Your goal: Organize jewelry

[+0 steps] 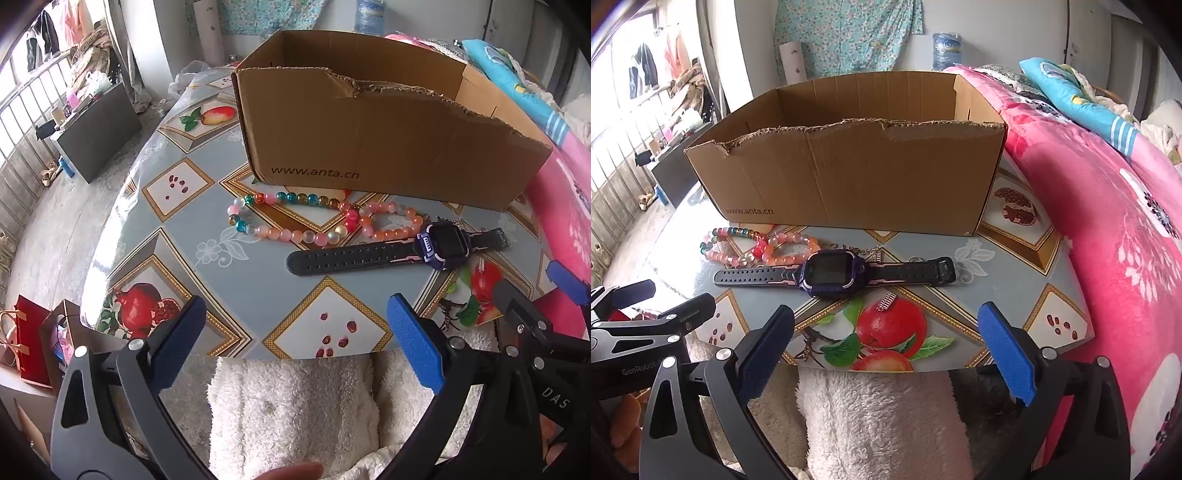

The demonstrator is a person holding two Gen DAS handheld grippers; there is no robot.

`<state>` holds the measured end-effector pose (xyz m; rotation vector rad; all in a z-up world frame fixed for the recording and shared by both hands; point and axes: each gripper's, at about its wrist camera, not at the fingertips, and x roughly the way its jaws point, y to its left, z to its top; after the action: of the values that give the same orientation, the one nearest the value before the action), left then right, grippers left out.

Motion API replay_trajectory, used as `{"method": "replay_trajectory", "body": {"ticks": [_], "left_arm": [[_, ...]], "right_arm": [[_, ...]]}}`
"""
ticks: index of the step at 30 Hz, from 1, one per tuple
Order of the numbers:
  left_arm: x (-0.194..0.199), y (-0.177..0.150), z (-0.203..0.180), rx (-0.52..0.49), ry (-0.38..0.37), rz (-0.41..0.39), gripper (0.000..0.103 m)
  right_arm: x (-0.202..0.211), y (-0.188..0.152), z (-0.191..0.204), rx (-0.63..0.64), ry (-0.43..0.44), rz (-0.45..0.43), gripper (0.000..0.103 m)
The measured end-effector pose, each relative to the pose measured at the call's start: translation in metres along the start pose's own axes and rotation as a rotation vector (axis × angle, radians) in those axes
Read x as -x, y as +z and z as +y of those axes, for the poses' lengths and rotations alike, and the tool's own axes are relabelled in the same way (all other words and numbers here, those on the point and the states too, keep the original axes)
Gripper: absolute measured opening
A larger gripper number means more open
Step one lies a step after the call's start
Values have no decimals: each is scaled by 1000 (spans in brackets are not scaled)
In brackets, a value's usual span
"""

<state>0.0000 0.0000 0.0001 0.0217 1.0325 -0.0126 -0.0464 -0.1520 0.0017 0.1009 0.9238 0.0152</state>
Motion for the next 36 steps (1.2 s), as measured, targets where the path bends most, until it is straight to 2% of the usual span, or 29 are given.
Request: {"method": "replay_trajectory", "body": {"ticks": [12, 16, 36], "left_arm": [[0, 0, 7, 6, 0, -2, 94], [3, 1, -5, -2, 4, -4, 95], [1, 1, -5, -4, 5, -2, 95]], "right_arm": [[0, 2, 1, 0, 2, 4, 97], [1, 3, 0, -2, 2, 3, 97], [0, 1, 0, -6, 4, 5, 97]]}}
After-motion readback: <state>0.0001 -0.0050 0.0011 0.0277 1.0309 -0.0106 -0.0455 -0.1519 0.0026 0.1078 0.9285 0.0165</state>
